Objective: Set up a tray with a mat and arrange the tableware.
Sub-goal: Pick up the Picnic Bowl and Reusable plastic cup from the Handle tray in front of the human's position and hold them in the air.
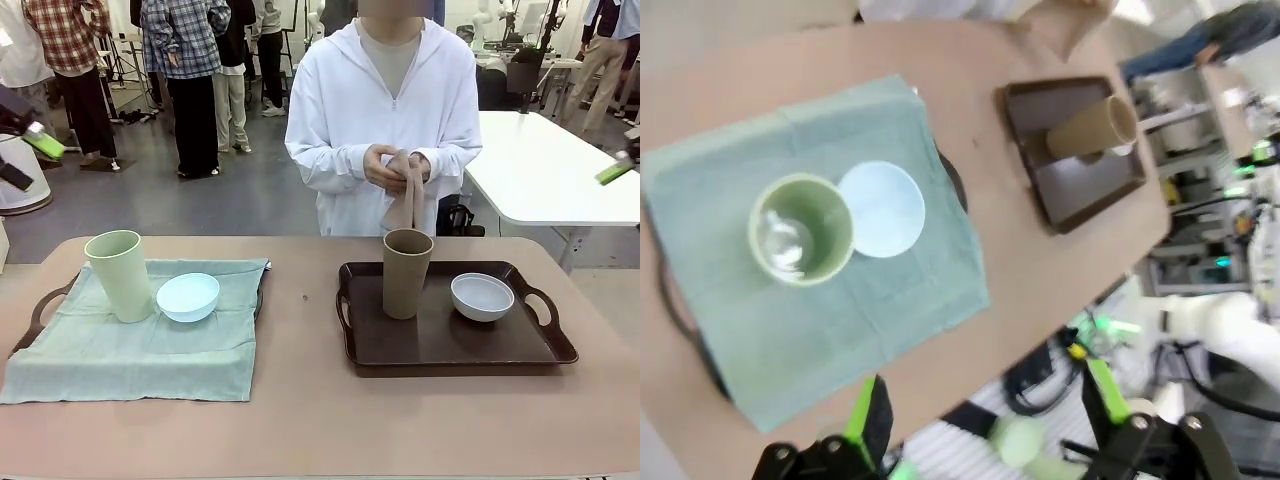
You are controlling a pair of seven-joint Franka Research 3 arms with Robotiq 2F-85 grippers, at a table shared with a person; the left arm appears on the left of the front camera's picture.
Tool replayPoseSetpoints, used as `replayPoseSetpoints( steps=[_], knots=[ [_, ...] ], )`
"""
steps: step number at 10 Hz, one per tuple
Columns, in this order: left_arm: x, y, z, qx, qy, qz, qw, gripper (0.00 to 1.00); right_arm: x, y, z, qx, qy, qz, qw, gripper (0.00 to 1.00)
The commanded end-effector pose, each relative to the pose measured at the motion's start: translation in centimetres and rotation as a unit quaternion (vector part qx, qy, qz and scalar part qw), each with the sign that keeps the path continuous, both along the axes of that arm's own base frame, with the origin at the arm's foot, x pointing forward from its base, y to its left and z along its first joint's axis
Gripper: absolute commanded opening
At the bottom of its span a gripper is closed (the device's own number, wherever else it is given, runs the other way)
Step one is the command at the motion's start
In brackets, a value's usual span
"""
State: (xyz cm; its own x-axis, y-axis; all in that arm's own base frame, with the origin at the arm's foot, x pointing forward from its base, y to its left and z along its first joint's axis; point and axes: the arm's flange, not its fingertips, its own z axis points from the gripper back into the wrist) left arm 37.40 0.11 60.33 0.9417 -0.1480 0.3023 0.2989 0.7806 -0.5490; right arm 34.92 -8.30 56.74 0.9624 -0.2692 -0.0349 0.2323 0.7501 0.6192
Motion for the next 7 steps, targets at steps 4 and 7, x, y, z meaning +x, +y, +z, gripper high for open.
replayPoseSetpoints(
  steps=[4,7],
  knots=[
    [-0.8,-11.5,-0.7,0.209,-0.172,-0.06,0.961,1.0,2.4,7.5,-1.7,-0.158,0.088,0.012,0.983,1.0],
    [-0.3,-18.1,-2.5,0.244,-0.174,-0.173,0.938,1.0,4.0,9.3,-4.9,-0.189,0.131,0.01,0.973,1.0]
  ],
)
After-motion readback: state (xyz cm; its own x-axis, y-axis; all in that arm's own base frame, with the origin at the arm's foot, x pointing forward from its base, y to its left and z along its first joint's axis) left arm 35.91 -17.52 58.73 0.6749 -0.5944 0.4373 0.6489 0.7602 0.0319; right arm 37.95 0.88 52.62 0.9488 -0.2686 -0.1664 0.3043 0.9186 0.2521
